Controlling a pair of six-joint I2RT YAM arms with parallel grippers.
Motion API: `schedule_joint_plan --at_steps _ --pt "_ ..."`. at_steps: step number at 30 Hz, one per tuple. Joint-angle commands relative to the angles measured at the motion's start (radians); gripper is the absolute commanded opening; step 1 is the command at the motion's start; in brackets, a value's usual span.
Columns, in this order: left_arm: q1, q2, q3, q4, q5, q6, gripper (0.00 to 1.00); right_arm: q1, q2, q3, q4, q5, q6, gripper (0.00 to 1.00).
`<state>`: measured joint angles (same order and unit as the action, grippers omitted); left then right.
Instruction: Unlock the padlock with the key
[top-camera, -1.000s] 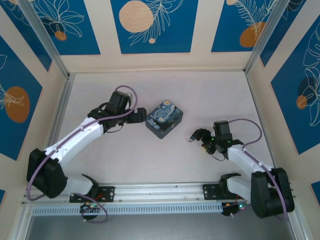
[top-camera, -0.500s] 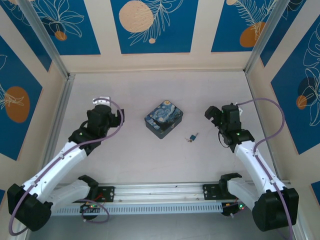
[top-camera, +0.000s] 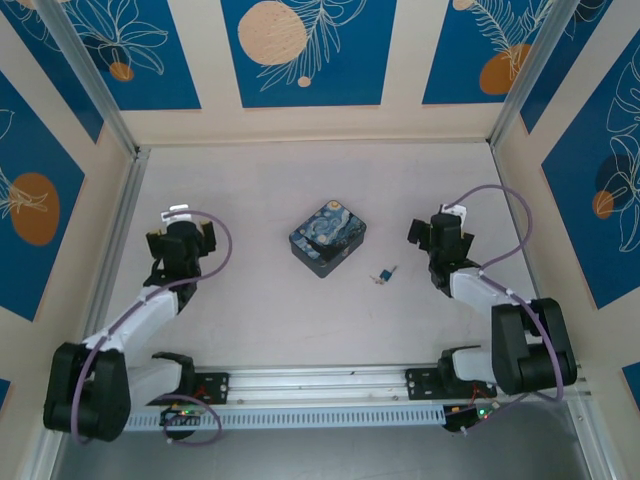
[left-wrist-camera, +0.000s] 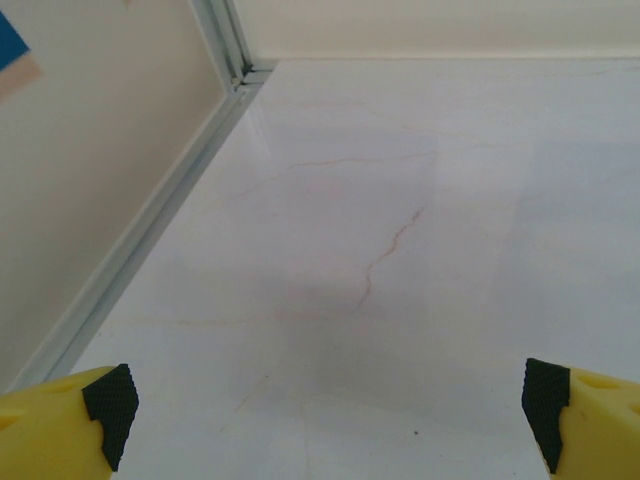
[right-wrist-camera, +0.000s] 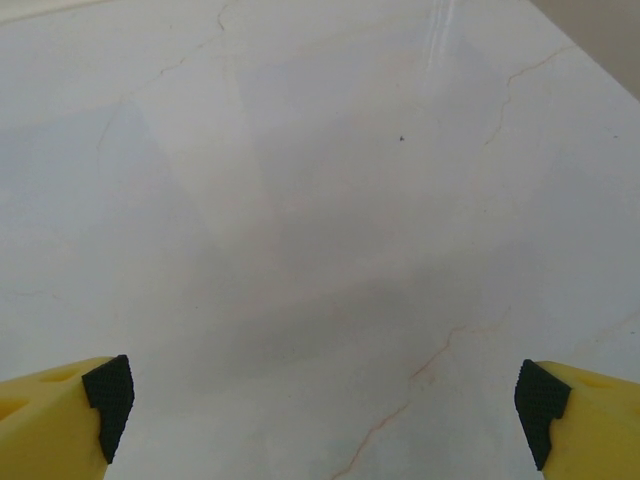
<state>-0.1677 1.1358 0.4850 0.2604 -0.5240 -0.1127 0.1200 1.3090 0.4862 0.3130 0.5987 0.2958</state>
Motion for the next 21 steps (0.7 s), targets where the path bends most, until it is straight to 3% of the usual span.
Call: schedule_joint_plan --at_steps 1,6,9,11,13,16,21 --pt "0.029 0.112 -0.050 0.245 0.067 0.046 1.00 -0.017 0.045 -0.059 0.277 -0.077 -0.074 1.00" --pt "0.036 0.308 -0.119 0.565 0.159 0.113 1.00 -0.029 0.044 -0.116 0.421 -0.236 -0.182 1.00" --pt "0.039 0.361 -0.102 0.580 0.270 0.151 1.00 -0.066 0.158 -0.215 0.722 -0.285 -0.175 1.00" --pt "0.043 0.400 -0.119 0.645 0.344 0.176 1.00 -0.072 0.235 -0.223 0.829 -0.321 -0.184 0.99" --pt "0.058 0.398 -0.103 0.603 0.413 0.180 1.00 -0.082 0.197 -0.152 0.628 -0.387 -0.196 0.99" --pt "0.102 0.409 -0.074 0.563 0.500 0.162 1.00 -0.124 0.212 -0.071 0.482 -0.470 -0.172 0.99" --pt "0.108 0.411 -0.064 0.542 0.510 0.157 1.00 -0.117 0.216 -0.072 0.498 -0.456 -0.177 0.99"
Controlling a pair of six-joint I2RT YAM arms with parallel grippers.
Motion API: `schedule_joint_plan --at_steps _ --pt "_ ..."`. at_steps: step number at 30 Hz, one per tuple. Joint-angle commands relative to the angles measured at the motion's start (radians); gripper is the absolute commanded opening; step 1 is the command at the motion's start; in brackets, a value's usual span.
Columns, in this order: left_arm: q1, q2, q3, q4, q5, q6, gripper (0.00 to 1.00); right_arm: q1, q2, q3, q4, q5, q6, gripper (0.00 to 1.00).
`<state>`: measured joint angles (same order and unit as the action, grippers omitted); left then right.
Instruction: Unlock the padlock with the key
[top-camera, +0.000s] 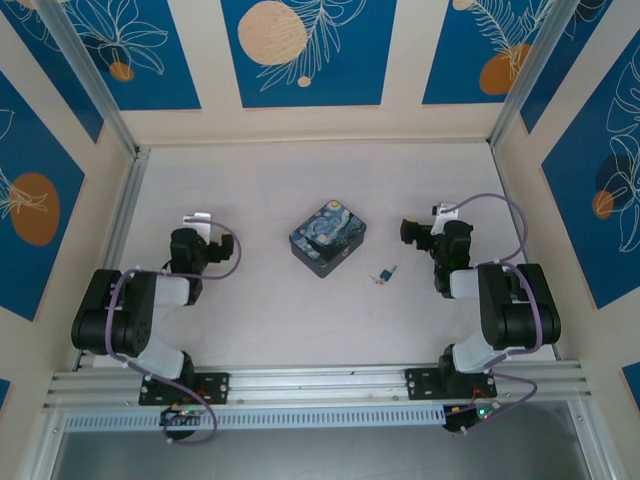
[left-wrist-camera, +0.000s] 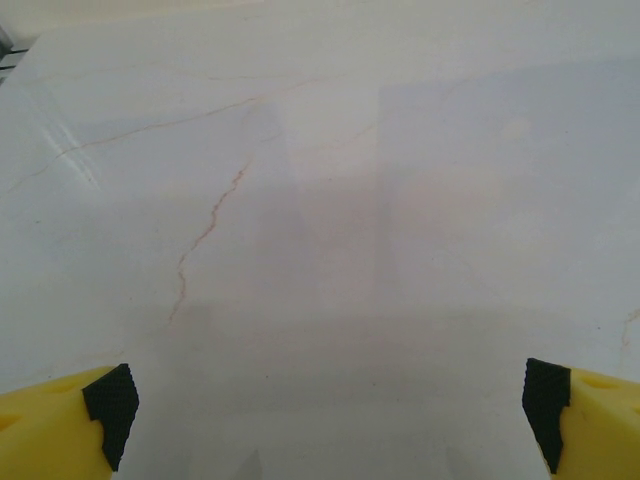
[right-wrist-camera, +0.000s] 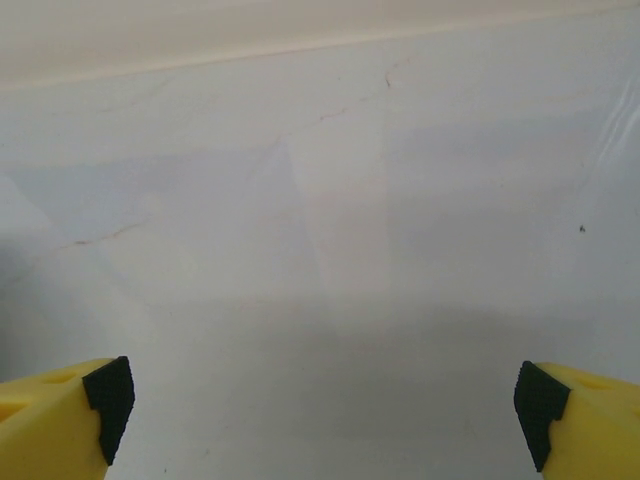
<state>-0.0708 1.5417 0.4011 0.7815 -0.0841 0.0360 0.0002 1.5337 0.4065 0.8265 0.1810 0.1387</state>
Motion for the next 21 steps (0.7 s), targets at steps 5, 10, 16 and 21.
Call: schedule_joint_plan --at_steps 5,10,16,21 --pt "0.008 -0.005 0.002 0.046 0.064 0.012 1.00 0.015 -0.010 -0.003 0.007 -0.015 -0.028 0.99" --pt "0.008 -0.005 0.002 0.045 0.064 0.012 1.00 0.017 -0.010 -0.004 0.007 -0.015 -0.028 0.99" --pt "0.009 -0.006 0.002 0.046 0.064 0.012 1.00 0.001 -0.006 0.009 -0.015 -0.047 -0.022 0.99" --pt "0.009 -0.006 0.002 0.045 0.064 0.012 1.00 0.009 -0.012 -0.001 0.002 -0.039 -0.027 0.99"
